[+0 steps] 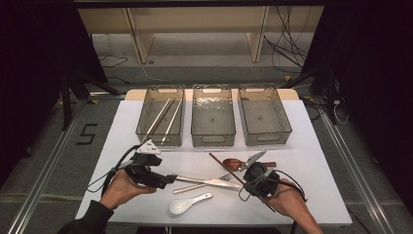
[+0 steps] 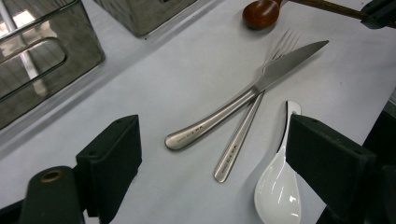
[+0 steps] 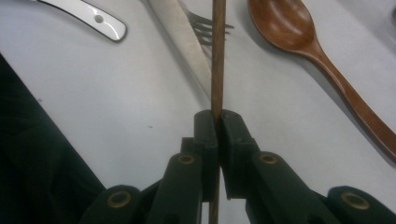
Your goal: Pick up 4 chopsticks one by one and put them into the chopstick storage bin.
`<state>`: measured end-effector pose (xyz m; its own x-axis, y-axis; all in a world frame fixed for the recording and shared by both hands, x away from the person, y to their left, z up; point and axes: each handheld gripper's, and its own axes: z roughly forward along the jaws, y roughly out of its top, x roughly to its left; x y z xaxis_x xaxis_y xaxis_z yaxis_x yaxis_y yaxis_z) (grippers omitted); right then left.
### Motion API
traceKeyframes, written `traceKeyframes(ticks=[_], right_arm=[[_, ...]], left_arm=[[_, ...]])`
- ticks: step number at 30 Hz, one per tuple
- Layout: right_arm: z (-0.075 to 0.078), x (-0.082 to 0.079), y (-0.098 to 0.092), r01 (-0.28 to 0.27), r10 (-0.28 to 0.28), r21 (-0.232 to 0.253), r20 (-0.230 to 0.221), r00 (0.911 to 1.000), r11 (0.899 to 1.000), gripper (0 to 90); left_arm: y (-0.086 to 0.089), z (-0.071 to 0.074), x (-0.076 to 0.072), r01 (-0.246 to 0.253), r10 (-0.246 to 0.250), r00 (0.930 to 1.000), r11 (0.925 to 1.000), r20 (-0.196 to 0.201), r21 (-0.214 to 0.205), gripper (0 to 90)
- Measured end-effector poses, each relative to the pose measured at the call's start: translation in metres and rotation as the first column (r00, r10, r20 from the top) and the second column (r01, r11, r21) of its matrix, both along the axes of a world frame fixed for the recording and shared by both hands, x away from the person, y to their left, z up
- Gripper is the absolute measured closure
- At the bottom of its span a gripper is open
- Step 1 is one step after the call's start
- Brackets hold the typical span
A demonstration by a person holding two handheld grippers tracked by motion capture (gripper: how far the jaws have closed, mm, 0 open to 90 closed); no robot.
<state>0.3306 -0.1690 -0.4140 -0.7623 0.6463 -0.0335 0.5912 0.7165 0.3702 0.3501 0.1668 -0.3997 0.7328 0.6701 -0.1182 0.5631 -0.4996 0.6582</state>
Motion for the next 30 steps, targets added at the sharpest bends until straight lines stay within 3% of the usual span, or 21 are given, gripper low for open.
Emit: traceKeyframes(ticks=[5,14,19,23,30], right_arm=[[0.004,-0.003,0.007,-0.051,0.051,0.005,0.013,0.9986,0.999,86.6],[0.005,-0.010,0.019,-0.157,0.157,-0.006,0.003,0.9877,0.988,86.6],[0.005,-0.014,0.025,-0.199,0.199,-0.015,0.003,0.9799,0.980,86.6],[0.003,-0.016,0.029,-0.235,0.235,-0.020,-0.001,0.9721,0.972,86.6],[0.002,-0.019,0.036,-0.268,0.268,-0.026,-0.012,0.9634,0.963,86.5]], left_arm=[[-0.005,0.004,-0.001,0.031,-0.031,0.9993,0.9995,0.019,-0.003,17.4],[-0.011,0.009,-0.001,0.099,-0.099,0.9947,0.9947,0.026,0.028,17.5],[-0.017,0.011,-0.003,0.139,-0.141,0.9897,0.9886,0.028,0.058,17.4],[-0.022,0.009,-0.002,0.167,-0.168,0.9858,0.9824,0.001,0.083,17.4],[-0.030,0.013,-0.002,0.239,-0.238,0.9711,0.9667,-0.015,0.093,17.6]])
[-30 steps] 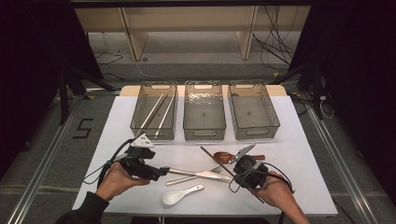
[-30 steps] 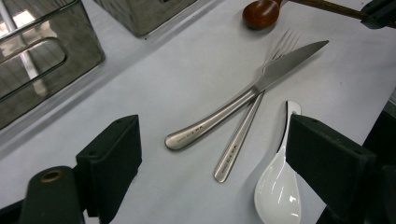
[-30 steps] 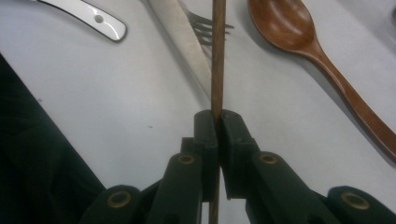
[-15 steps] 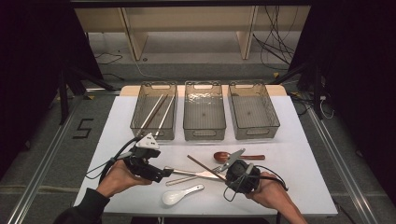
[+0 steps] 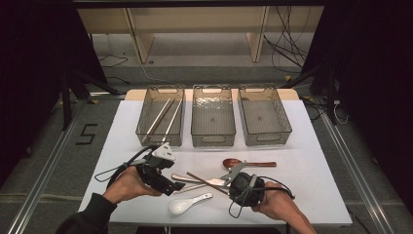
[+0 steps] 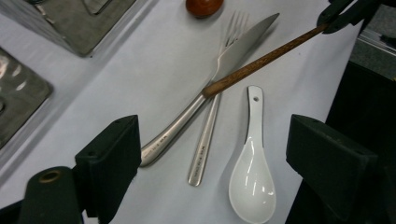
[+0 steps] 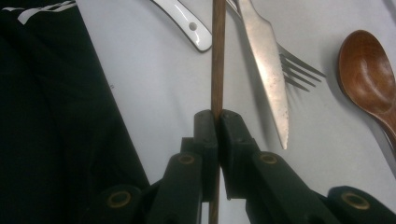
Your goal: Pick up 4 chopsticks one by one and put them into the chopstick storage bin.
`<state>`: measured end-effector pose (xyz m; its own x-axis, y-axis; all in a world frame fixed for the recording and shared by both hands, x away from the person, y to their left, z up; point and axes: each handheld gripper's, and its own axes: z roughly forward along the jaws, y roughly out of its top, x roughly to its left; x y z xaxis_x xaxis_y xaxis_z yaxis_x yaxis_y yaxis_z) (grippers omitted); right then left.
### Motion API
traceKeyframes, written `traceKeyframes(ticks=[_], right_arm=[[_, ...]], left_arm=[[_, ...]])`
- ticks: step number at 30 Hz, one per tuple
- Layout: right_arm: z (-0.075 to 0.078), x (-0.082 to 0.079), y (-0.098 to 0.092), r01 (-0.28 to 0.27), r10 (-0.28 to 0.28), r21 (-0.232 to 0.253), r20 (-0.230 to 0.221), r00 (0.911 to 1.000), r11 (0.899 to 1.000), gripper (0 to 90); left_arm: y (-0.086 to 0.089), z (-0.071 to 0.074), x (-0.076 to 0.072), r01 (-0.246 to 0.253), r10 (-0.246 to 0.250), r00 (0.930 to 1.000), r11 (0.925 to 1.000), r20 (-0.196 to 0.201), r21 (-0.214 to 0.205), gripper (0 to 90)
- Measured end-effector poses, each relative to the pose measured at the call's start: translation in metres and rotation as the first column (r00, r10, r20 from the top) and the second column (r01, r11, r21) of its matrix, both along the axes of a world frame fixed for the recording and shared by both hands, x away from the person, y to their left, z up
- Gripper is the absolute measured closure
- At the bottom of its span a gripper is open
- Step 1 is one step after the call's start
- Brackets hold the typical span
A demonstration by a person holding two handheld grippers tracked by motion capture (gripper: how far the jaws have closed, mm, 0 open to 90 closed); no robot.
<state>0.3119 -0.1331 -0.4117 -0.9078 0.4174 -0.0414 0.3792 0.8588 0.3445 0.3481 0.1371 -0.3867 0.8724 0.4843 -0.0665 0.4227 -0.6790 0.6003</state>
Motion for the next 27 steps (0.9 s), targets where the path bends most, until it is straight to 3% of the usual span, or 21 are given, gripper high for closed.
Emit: traceKeyframes(ticks=[3,5,6,8,16,23,27], right_arm=[[0.000,-0.001,0.002,-0.034,0.034,-0.006,0.010,0.9994,0.999,86.6],[0.002,-0.003,0.004,-0.028,0.028,-0.005,-0.008,0.9996,1.000,86.5],[0.001,-0.002,0.004,-0.054,0.054,-0.010,0.006,0.9985,0.998,86.5],[0.001,-0.003,0.006,-0.050,0.050,-0.012,0.006,0.9987,0.999,86.5],[-0.002,-0.007,0.011,-0.104,0.105,-0.019,0.005,0.9945,0.994,86.5],[-0.006,-0.011,0.017,-0.132,0.132,-0.041,0.002,0.9913,0.990,86.4],[-0.007,-0.011,0.017,-0.138,0.139,-0.043,0.004,0.9904,0.989,86.4]], left_arm=[[-0.006,0.002,-0.001,0.036,-0.036,0.9994,0.9993,-0.002,0.012,18.2],[-0.011,0.001,-0.002,0.064,-0.064,0.9979,0.9978,-0.012,0.015,18.8],[-0.014,0.000,-0.003,0.076,-0.076,0.9970,0.9968,-0.015,0.025,19.1],[-0.018,-0.002,-0.004,0.107,-0.106,0.9941,0.9932,-0.021,0.045,19.3],[-0.026,-0.006,-0.003,0.160,-0.156,0.9859,0.9839,-0.061,0.079,23.1],[-0.033,-0.014,-0.005,0.231,-0.219,0.9690,0.9660,-0.115,0.115,30.0],[-0.035,-0.016,-0.006,0.247,-0.231,0.9653,0.9586,-0.122,0.141,33.7]])
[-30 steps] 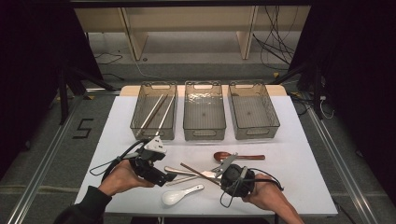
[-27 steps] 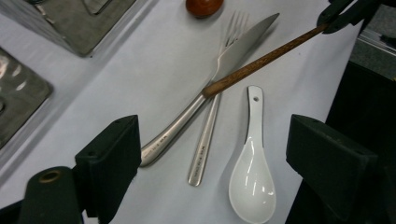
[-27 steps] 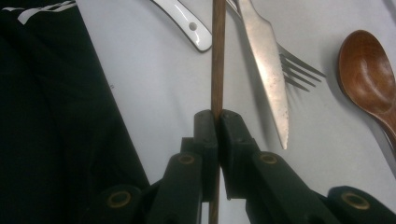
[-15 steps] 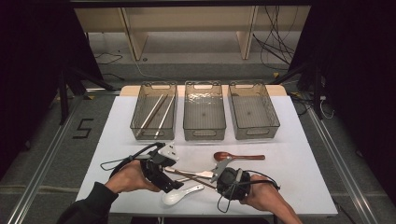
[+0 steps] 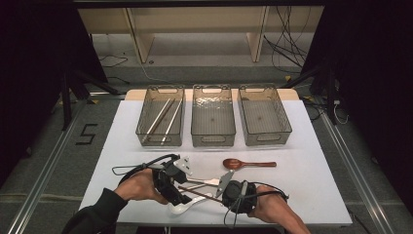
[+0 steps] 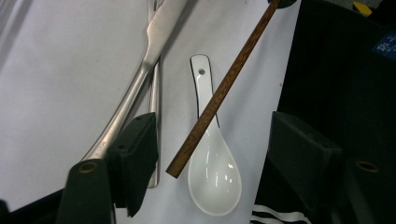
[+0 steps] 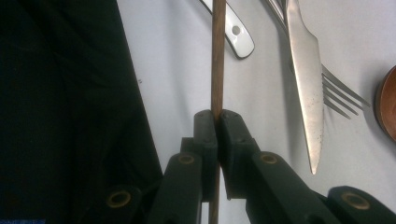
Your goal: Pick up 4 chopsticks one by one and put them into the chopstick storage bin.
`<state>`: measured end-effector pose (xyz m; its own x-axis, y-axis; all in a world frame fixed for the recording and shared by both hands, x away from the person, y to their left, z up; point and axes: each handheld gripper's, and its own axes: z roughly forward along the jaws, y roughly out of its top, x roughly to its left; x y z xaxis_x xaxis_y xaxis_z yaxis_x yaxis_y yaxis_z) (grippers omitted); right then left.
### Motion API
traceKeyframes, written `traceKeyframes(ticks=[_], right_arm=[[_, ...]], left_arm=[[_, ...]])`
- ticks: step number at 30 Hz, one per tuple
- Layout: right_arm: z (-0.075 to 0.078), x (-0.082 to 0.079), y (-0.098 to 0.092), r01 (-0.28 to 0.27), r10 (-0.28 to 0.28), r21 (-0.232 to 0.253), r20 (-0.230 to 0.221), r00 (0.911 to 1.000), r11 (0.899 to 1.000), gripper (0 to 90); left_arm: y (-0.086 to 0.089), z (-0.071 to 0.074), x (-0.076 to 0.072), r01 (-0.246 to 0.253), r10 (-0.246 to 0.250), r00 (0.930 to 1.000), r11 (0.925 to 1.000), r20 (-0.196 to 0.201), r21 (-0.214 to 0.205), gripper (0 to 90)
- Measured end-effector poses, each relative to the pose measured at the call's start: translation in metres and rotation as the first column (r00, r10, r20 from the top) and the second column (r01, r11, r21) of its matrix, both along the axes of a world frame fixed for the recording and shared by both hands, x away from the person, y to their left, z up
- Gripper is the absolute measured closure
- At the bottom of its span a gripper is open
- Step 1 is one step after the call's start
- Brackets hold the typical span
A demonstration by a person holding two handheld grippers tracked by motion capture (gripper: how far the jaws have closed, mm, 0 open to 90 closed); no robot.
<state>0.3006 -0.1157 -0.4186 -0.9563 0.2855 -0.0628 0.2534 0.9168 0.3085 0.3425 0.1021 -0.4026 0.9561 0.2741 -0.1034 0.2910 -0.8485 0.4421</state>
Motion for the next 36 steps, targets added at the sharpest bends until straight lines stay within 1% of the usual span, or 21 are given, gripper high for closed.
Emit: traceKeyframes(ticks=[2,4,6,7,9,10,11,12,13,14,15,17,21,22,24,26,28,30,32,34,36], right_arm=[[0.000,0.000,0.000,-0.015,0.015,-0.005,0.005,0.9999,1.000,86.4],[0.001,-0.001,0.000,-0.030,0.030,-0.005,0.003,0.9995,1.000,86.4],[0.001,-0.002,0.001,-0.020,0.020,0.001,0.007,0.9998,1.000,86.4],[0.001,-0.002,0.001,-0.032,0.032,-0.004,0.012,0.9994,0.999,86.4],[0.001,-0.004,0.002,-0.034,0.034,-0.001,0.008,0.9994,0.999,86.4],[0.001,-0.004,0.003,-0.034,0.034,-0.006,0.004,0.9994,0.999,86.4],[0.001,-0.004,0.003,-0.048,0.048,-0.012,0.009,0.9988,0.999,86.4],[0.001,-0.005,0.004,-0.042,0.042,-0.007,0.003,0.9991,0.999,86.4],[0.002,-0.004,0.003,-0.052,0.053,-0.010,0.006,0.9986,0.999,86.4],[0.001,-0.005,0.004,-0.045,0.045,-0.005,0.003,0.9990,0.999,86.4],[0.001,-0.004,0.004,-0.061,0.061,-0.010,0.002,0.9981,0.998,86.4],[0.000,-0.005,0.004,-0.073,0.073,-0.012,0.009,0.9973,0.997,86.4],[0.000,-0.006,0.004,-0.081,0.081,-0.016,0.009,0.9967,0.997,86.4],[0.000,-0.006,0.004,-0.086,0.086,-0.015,0.002,0.9963,0.996,86.3],[0.000,-0.007,0.005,-0.098,0.099,-0.017,0.008,0.9951,0.995,86.3],[0.000,-0.008,0.005,-0.102,0.102,-0.017,0.002,0.9948,0.995,86.3],[-0.001,-0.008,0.006,-0.113,0.113,-0.018,0.007,0.9936,0.993,86.3],[-0.001,-0.009,0.006,-0.125,0.125,-0.019,0.000,0.9922,0.992,86.3],[-0.001,-0.010,0.006,-0.128,0.128,-0.016,0.000,0.9917,0.992,86.3],[-0.001,-0.010,0.006,-0.141,0.141,-0.014,0.005,0.9900,0.990,86.2],[-0.001,-0.010,0.006,-0.144,0.144,-0.017,0.008,0.9895,0.989,86.0]], left_arm=[[-0.002,-0.001,0.000,0.014,-0.014,0.9999,0.9998,0.001,0.012,35.5],[-0.004,-0.001,-0.002,0.025,-0.025,0.9997,0.9996,-0.008,0.010,37.9],[-0.007,-0.003,-0.003,0.048,-0.048,0.9987,0.9987,-0.015,0.019,40.7],[-0.008,-0.004,-0.004,0.053,-0.053,0.9984,0.9984,-0.020,0.018,41.9],[-0.009,-0.006,-0.004,0.072,-0.071,0.9969,0.9970,-0.033,0.027,45.0],[-0.009,-0.007,-0.004,0.074,-0.073,0.9967,0.9969,-0.036,0.026,46.6],[-0.009,-0.007,-0.004,0.076,-0.075,0.9964,0.9968,-0.039,0.025,48.1],[-0.008,-0.007,-0.004,0.082,-0.081,0.9957,0.9964,-0.044,0.021,49.9],[-0.008,-0.008,-0.004,0.083,-0.082,0.9955,0.9964,-0.048,0.020,51.6],[-0.008,-0.008,-0.004,0.084,-0.083,0.9953,0.9963,-0.049,0.020,52.8],[-0.008,-0.008,-0.004,0.087,-0.085,0.9949,0.9960,-0.054,0.021,54.3],[-0.009,-0.009,-0.004,0.097,-0.096,0.9937,0.9950,-0.058,0.023,57.3],[-0.011,-0.011,-0.005,0.111,-0.109,0.9920,0.9933,-0.063,0.031,61.1],[-0.011,-0.011,-0.005,0.122,-0.119,0.9910,0.9917,-0.062,0.041,62.6],[-0.012,-0.012,-0.006,0.136,-0.133,0.9892,0.9894,-0.061,0.051,65.3],[-0.012,-0.013,-0.007,0.140,-0.136,0.9886,0.9886,-0.064,0.056,68.3],[-0.012,-0.013,-0.007,0.156,-0.151,0.9861,0.9856,-0.069,0.066,71.7],[-0.012,-0.013,-0.007,0.160,-0.155,0.9853,0.9848,-0.070,0.068,75.6],[-0.011,-0.013,-0.008,0.181,-0.176,0.9815,0.9809,-0.075,0.071,77.1],[-0.012,-0.014,-0.008,0.191,-0.185,0.9795,0.9786,-0.079,0.076,78.3],[-0.012,-0.015,-0.009,0.206,-0.200,0.9763,0.9762,-0.084,0.070,79.5]])
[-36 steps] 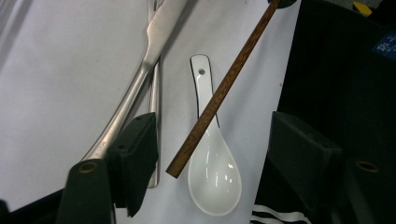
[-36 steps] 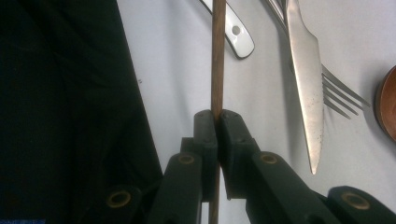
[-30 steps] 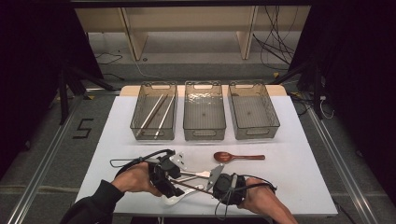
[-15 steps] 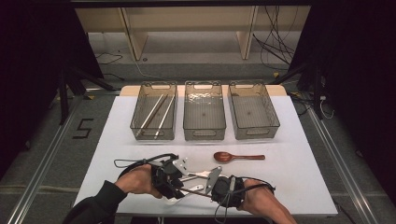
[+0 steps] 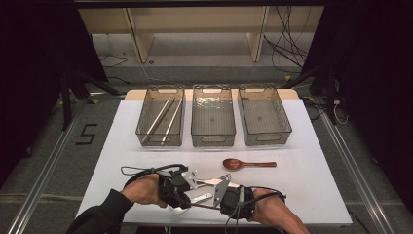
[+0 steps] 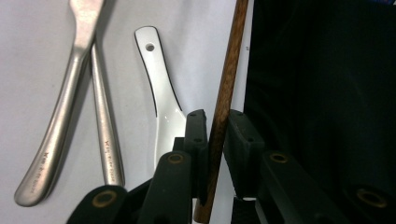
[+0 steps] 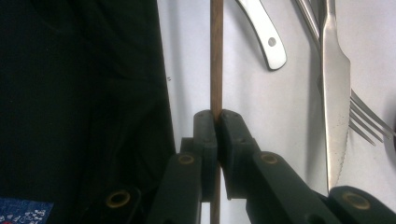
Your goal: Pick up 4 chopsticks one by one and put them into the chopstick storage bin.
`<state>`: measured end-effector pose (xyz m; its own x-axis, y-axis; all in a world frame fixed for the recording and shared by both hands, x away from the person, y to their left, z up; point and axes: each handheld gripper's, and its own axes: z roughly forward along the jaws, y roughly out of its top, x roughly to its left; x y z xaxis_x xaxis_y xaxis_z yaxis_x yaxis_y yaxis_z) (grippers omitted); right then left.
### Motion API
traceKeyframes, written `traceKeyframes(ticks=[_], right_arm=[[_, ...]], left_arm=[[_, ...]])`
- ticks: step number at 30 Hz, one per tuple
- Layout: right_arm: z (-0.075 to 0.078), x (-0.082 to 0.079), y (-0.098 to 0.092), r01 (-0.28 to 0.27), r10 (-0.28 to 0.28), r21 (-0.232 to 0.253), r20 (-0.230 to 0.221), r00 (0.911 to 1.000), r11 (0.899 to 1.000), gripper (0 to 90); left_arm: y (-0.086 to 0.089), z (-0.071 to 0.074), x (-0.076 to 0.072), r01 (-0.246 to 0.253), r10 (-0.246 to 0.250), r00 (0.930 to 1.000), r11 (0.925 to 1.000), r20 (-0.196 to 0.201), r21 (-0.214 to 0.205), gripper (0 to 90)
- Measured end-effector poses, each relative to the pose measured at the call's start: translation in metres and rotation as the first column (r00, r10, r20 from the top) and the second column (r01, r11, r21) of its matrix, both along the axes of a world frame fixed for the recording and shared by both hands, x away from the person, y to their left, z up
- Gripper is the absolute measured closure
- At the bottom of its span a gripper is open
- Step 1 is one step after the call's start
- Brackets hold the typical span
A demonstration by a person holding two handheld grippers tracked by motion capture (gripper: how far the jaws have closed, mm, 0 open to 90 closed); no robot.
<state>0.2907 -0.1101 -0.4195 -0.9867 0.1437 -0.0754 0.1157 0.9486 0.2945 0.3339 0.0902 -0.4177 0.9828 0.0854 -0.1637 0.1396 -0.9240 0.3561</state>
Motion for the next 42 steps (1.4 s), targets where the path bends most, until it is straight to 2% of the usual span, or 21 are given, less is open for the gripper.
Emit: traceKeyframes(ticks=[4,7,9,11,13,15,17,21,25,27,29,31,32,36,39,40,41,42], right_arm=[[0.000,0.001,-0.002,0.006,-0.006,0.002,-0.002,1.0000,1.000,84.4],[0.001,0.003,-0.004,0.023,-0.022,0.011,-0.002,0.9997,1.000,82.0],[0.003,0.006,-0.007,0.041,-0.041,0.020,-0.018,0.9990,0.999,79.9],[0.006,0.007,-0.009,0.076,-0.076,0.032,-0.020,0.9969,0.997,71.7],[0.011,0.010,-0.013,0.121,-0.120,0.038,-0.017,0.9926,0.992,63.4],[0.017,0.012,-0.016,0.177,-0.177,0.068,-0.012,0.9841,0.982,59.1],[0.023,0.014,-0.020,0.199,-0.199,0.098,-0.010,0.9799,0.975,54.6],[0.029,0.018,-0.029,0.273,-0.278,0.149,0.018,0.9603,0.951,44.3],[0.033,0.024,-0.037,0.336,-0.352,0.206,0.045,0.9351,0.919,38.0],[0.035,0.026,-0.043,0.358,-0.377,0.224,0.045,0.9251,0.906,35.3],[0.034,0.028,-0.047,0.399,-0.423,0.250,0.048,0.9047,0.882,34.8],[0.033,0.029,-0.051,0.406,-0.434,0.262,0.055,0.8992,0.875,34.0],[0.033,0.029,-0.052,0.421,-0.449,0.264,0.054,0.8920,0.868,33.8],[0.030,0.032,-0.056,0.452,-0.479,0.268,0.041,0.8770,0.851,32.3],[0.026,0.035,-0.059,0.471,-0.495,0.270,0.025,0.8684,0.840,31.7],[0.025,0.036,-0.060,0.473,-0.496,0.268,0.020,0.8680,0.839,31.6],[0.023,0.036,-0.061,0.483,-0.505,0.266,0.015,0.8632,0.834,31.4],[0.022,0.037,-0.062,0.486,-0.505,0.262,0.010,0.8628,0.834,31.4]], left_arm=[[0.000,0.000,-0.002,0.036,-0.036,0.9992,0.9991,-0.014,-0.021,82.5],[0.001,0.001,-0.004,0.030,-0.030,0.9994,0.9988,-0.015,-0.040,83.6],[0.002,0.002,-0.004,0.027,-0.028,0.9996,0.9987,-0.009,-0.043,83.8],[0.004,0.002,-0.002,0.009,-0.009,1.0000,0.9996,0.005,-0.028,83.9],[0.008,0.005,0.001,-0.018,0.018,0.9997,0.9992,0.014,-0.036,83.9],[0.012,0.009,0.004,-0.044,0.045,0.9985,0.9979,0.030,-0.048,83.9],[0.016,0.012,0.006,-0.074,0.077,0.9963,0.9955,0.038,-0.059,83.9],[0.023,0.013,0.010,-0.113,0.116,0.9918,0.9914,0.052,-0.067,83.9],[0.029,0.016,0.015,-0.153,0.159,0.9843,0.9856,0.078,-0.071,83.9],[0.033,0.017,0.018,-0.186,0.192,0.9783,0.9794,0.078,-0.079,83.9],[0.038,0.018,0.021,-0.213,0.220,0.9719,0.9735,0.085,-0.085,83.9],[0.042,0.019,0.023,-0.244,0.252,0.9632,0.9655,0.093,-0.091,83.9],[0.044,0.020,0.024,-0.257,0.265,0.9593,0.9621,0.097,-0.092,83.9],[0.051,0.026,0.027,-0.310,0.324,0.9395,0.9427,0.112,-0.122,83.9],[0.058,0.030,0.032,-0.362,0.379,0.9178,0.9209,0.118,-0.145,83.9],[0.061,0.031,0.034,-0.371,0.388,0.9137,0.9172,0.119,-0.146,83.9],[0.063,0.031,0.035,-0.390,0.409,0.9042,0.9079,0.122,-0.152,83.9],[0.065,0.032,0.036,-0.401,0.421,0.8986,0.9028,0.125,-0.156,83.9]])
